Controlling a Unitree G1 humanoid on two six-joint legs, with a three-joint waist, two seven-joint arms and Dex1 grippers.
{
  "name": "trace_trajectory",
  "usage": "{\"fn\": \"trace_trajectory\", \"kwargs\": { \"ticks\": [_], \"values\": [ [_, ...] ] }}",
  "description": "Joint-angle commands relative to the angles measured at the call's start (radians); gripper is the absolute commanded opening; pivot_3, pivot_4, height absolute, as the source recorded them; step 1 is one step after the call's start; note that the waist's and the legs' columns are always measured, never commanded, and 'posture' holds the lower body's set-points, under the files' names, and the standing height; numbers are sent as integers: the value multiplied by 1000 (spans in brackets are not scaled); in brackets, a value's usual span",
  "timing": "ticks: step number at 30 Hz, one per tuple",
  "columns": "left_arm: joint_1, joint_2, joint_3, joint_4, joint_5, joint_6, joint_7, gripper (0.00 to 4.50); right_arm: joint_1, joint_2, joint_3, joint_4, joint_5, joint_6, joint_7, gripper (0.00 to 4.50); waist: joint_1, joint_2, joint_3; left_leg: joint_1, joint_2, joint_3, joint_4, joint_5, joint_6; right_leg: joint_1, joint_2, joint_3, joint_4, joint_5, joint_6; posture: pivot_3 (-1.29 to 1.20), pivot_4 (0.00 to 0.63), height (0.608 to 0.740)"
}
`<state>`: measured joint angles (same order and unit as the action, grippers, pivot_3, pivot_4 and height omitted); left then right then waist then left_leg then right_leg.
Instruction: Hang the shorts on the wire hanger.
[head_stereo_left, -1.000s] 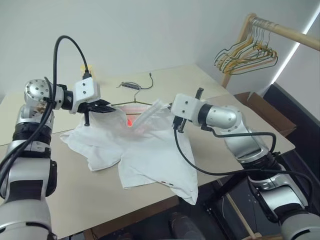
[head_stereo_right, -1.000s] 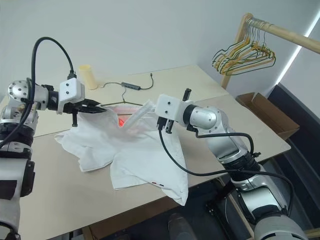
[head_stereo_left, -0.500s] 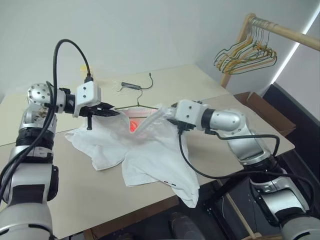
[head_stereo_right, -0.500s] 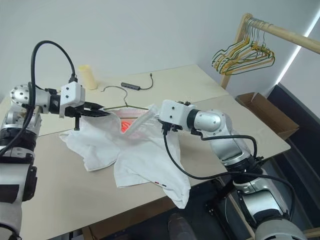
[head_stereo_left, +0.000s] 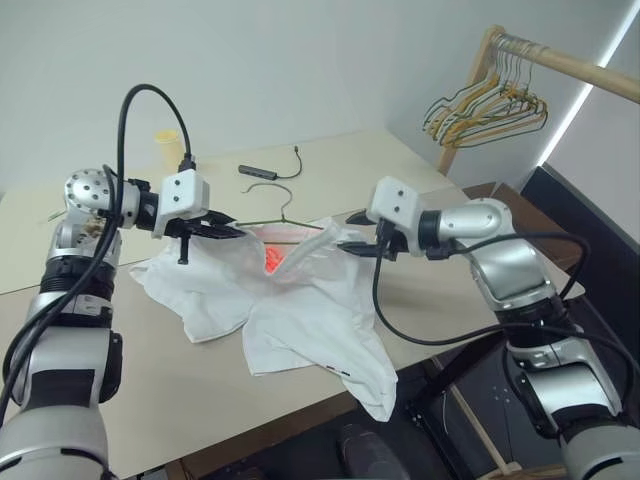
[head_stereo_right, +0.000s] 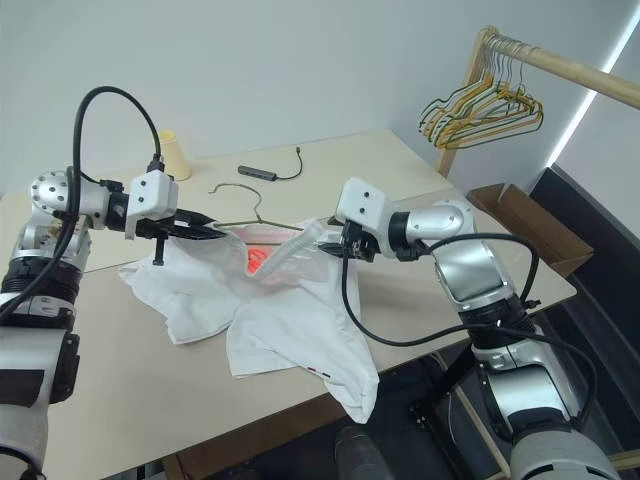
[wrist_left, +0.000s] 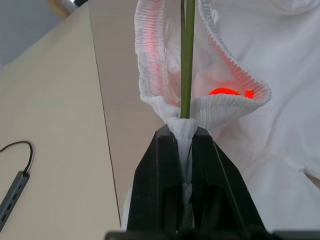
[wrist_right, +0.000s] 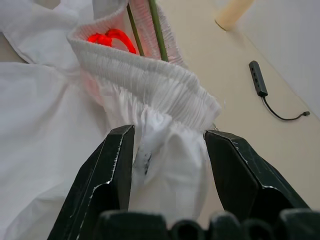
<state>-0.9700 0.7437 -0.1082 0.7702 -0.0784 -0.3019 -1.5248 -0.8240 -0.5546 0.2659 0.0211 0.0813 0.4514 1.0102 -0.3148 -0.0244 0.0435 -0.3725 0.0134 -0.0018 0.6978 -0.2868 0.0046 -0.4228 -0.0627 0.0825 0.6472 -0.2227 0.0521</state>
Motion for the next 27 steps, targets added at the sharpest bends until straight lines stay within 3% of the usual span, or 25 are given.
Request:
{"fn": "trace_trajectory", "kwargs": {
  "ticks": [1,6,7,9,15,21,27],
  "values": [
    [-15,-4,10,-47,-19,4,-3,0,-51,-3,2,27,6,20,32,2679,-2,0,0,0,0,0,0,0,0,0,0,0,0,0,0,-236,0,740],
    [-9,-1,13,-53,-21,-5,-15,0,-83,-4,1,51,69,97,131,2679,-5,0,0,0,0,0,0,0,0,0,0,0,0,0,0,-234,0,740],
    [-9,-2,15,-52,-23,-7,-17,0,-85,-5,-1,53,76,108,140,2513,-4,0,0,0,0,0,0,0,0,0,0,0,0,0,0,-234,0,740],
    [-8,-3,17,-53,-26,-8,-20,0,-87,-6,-2,54,84,124,149,2132,-3,0,0,0,0,0,0,0,0,0,0,0,0,0,0,-233,0,740],
    [-9,-14,26,-54,-46,2,-33,0,-77,-2,5,41,79,130,153,111,-3,0,0,0,0,-1,0,0,0,0,-1,0,0,0,0,-238,0,740],
    [-21,-34,37,-31,-51,12,-24,0,-62,-3,17,31,55,108,134,19,-3,0,0,0,0,-1,0,0,0,0,-2,0,0,0,0,-245,0,740],
    [-34,-40,52,17,-48,0,-3,1979,-38,-1,-18,-13,77,166,87,0,-5,0,0,0,0,-1,0,0,0,0,-3,-1,0,0,0,-258,0,740]
  ]
}}
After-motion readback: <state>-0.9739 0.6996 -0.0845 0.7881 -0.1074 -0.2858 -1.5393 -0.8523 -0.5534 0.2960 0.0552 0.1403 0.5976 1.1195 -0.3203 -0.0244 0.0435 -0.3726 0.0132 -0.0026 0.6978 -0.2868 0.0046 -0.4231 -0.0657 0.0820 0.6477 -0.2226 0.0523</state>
